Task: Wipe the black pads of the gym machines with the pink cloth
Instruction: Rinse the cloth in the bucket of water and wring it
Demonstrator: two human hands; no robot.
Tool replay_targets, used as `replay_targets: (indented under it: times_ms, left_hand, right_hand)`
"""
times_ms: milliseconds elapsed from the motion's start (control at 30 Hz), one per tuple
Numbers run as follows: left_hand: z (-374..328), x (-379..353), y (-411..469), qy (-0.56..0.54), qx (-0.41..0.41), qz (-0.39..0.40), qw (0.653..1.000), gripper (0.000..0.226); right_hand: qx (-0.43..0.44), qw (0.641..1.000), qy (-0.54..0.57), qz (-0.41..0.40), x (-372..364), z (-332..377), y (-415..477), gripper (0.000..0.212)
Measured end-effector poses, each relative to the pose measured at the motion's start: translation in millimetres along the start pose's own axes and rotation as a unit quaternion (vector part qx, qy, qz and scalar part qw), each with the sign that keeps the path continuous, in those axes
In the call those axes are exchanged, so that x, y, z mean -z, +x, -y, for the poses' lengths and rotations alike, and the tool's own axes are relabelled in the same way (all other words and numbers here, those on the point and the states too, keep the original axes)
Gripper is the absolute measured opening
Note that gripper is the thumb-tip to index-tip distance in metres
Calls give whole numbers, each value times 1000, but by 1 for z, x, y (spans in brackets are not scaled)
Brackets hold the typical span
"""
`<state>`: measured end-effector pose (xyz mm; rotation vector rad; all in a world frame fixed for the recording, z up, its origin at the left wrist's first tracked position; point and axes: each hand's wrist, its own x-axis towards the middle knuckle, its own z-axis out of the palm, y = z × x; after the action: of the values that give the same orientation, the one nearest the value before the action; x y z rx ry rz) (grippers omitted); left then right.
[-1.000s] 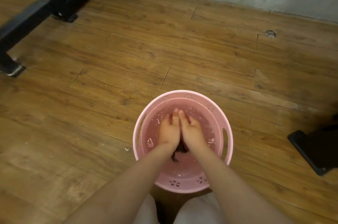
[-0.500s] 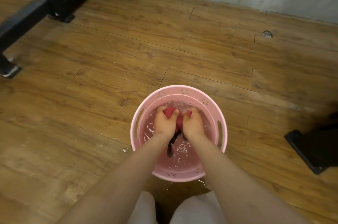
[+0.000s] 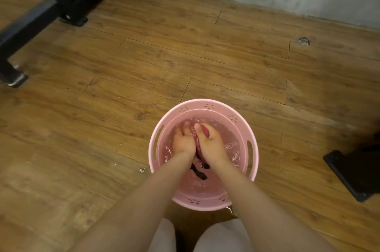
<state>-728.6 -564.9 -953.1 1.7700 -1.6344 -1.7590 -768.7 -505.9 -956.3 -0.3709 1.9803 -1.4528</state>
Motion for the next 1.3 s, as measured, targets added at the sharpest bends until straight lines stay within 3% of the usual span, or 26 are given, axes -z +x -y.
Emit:
replay_targets:
  times_ms: [133,333,467,600,767,867,967,1067,1133,1300]
  left_hand:
    - [-6,0,2,-26,-25,33,999,44]
    - [-8,-2,-3,10,-119,68,990,45]
    - [-8,-4,-3,3,-129,60,990,32]
    - [-7,-5,-2,47,-86,43,994,25]
    - [-5,-1,2,172,-89,-7,981,20]
    - [0,-1,9,176,-72,4,982,39]
    - [0,-2,9,162,-31,39,985,58]
    - [-4,-3,6,92,5,56,994,60]
    - [-6,-4,6,50,0,53,997,58]
    - [-4,-7,6,79,-43,60,994,52]
  right_hand:
    - [21,998,-51,-4,-4,6,1,27]
    - [-21,988,-149,-40,0,5,10,40]
    - [-79,984,-147,-67,6,4,19,23]
    - [-127,972,-187,-73,8,-2,23,12]
    - [-147,975,-152,-65,9,-2,23,36]
    - [-184,981,-49,-27,9,7,19,51]
    - [-173,985,-24,12,6,14,14,53]
    - [-163,986,9,20,2,17,11,53]
    - [-143,990,0,6,0,14,12,48]
    - [-93,993,-72,1,-5,4,16,40]
